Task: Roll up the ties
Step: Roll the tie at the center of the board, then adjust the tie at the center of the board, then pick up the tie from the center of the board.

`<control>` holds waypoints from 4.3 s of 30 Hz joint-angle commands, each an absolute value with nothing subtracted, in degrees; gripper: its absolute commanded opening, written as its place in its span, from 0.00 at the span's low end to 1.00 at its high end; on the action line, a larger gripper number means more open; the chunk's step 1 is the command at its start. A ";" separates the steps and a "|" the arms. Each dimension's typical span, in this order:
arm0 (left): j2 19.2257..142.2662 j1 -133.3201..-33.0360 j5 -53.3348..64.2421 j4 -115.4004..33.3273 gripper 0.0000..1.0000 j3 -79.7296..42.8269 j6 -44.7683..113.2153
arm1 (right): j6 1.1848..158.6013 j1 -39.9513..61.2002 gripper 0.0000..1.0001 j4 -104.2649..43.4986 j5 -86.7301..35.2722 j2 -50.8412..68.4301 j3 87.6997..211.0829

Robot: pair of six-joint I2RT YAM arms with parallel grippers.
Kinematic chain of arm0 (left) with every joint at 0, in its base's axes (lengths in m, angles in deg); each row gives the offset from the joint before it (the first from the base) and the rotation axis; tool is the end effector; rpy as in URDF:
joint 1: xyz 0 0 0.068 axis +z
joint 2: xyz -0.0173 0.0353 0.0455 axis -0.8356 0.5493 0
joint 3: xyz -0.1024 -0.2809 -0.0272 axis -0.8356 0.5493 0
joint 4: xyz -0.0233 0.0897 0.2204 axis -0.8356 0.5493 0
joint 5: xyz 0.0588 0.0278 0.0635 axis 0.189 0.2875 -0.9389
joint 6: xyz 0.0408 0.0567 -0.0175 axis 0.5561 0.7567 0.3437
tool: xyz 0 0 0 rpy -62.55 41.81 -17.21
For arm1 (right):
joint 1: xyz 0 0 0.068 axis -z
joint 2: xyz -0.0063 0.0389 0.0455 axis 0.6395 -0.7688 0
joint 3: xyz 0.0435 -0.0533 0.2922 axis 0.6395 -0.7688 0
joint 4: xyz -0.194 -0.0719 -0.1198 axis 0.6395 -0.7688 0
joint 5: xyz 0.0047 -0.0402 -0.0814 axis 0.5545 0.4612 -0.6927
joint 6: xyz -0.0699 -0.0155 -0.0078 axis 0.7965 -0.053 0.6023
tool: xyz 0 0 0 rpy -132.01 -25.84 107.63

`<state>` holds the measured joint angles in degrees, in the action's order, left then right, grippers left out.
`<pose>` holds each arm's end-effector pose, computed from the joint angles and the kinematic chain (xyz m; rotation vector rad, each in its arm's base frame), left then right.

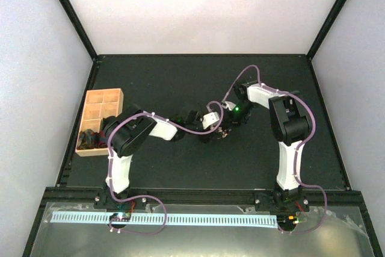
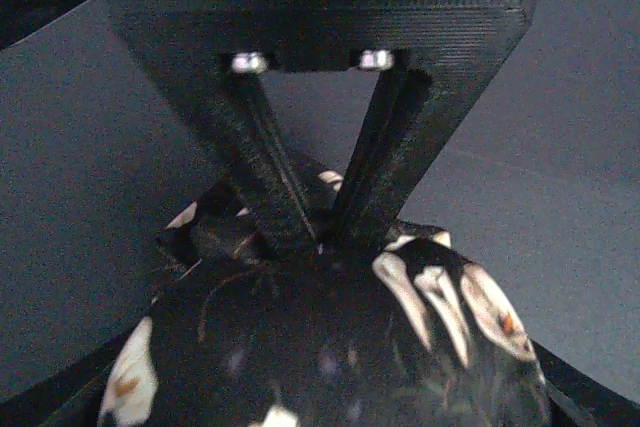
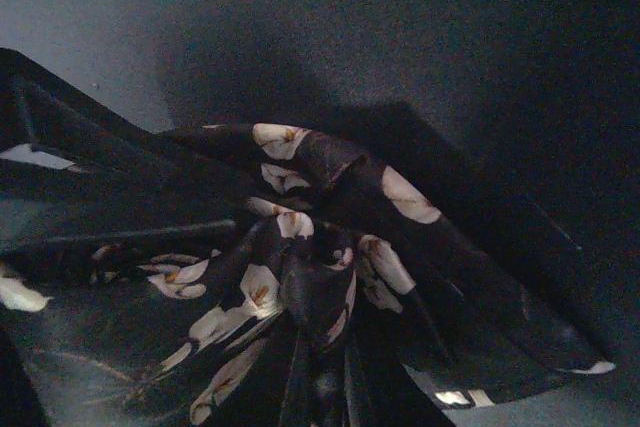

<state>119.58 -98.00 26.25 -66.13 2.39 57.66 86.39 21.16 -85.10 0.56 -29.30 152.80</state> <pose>0.2786 -0.2835 0.1370 1.2515 1.8447 -0.8418 0.3290 0.1458 0.1492 0.4098 -2.8069 -0.8315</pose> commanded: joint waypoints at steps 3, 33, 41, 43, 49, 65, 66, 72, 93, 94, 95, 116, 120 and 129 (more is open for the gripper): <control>122.30 -99.03 28.78 -67.45 0.65 -0.49 56.66 | 84.95 20.90 0.02 -82.69 -10.20 -33.69 151.88; 121.70 -99.48 18.99 -50.27 0.35 1.59 66.71 | 90.18 28.95 0.59 -86.04 6.58 -31.70 154.60; 121.71 -99.48 18.83 -49.92 0.36 1.42 66.90 | 91.71 28.74 0.67 -83.00 23.41 -33.29 150.73; 121.71 -99.51 18.87 -49.92 0.36 1.42 66.90 | 92.00 28.76 0.67 -82.33 25.52 -32.84 149.92; 122.00 -99.49 18.90 -49.90 0.37 1.42 66.81 | 95.55 28.79 0.66 -84.71 29.48 -32.22 149.66; 122.28 -99.48 18.81 -49.62 0.37 1.00 66.91 | 95.69 28.91 0.91 -82.15 34.87 -29.68 148.02; 122.32 -99.48 18.81 -49.65 0.37 0.96 66.90 | 95.68 28.87 0.91 -82.05 34.90 -29.71 147.95; 122.56 -99.48 18.92 -49.49 0.38 0.64 66.73 | 96.18 28.73 0.75 -82.16 33.31 -30.13 148.46; 122.78 -99.40 19.25 -49.02 0.38 0.19 66.55 | 101.45 30.09 0.27 -83.87 25.96 -29.04 147.35; 122.79 -99.39 19.29 -49.04 0.38 0.15 66.55 | 100.83 30.07 0.20 -83.28 26.02 -28.98 147.26; 122.76 -99.39 19.33 -49.09 0.38 0.11 66.57 | 100.16 30.08 0.14 -82.57 26.12 -29.01 147.24; 122.60 -98.19 24.76 -59.12 0.99 -1.97 61.36 | 96.19 30.03 0.02 -78.36 27.01 -25.63 143.44; 125.47 -98.83 25.41 -56.57 0.90 -5.41 63.18 | 95.98 30.00 0.02 -78.12 27.10 -25.57 143.02; 120.17 -98.61 24.68 -52.75 0.62 -4.03 65.31 | 95.05 30.10 0.02 -77.68 27.11 -25.54 144.31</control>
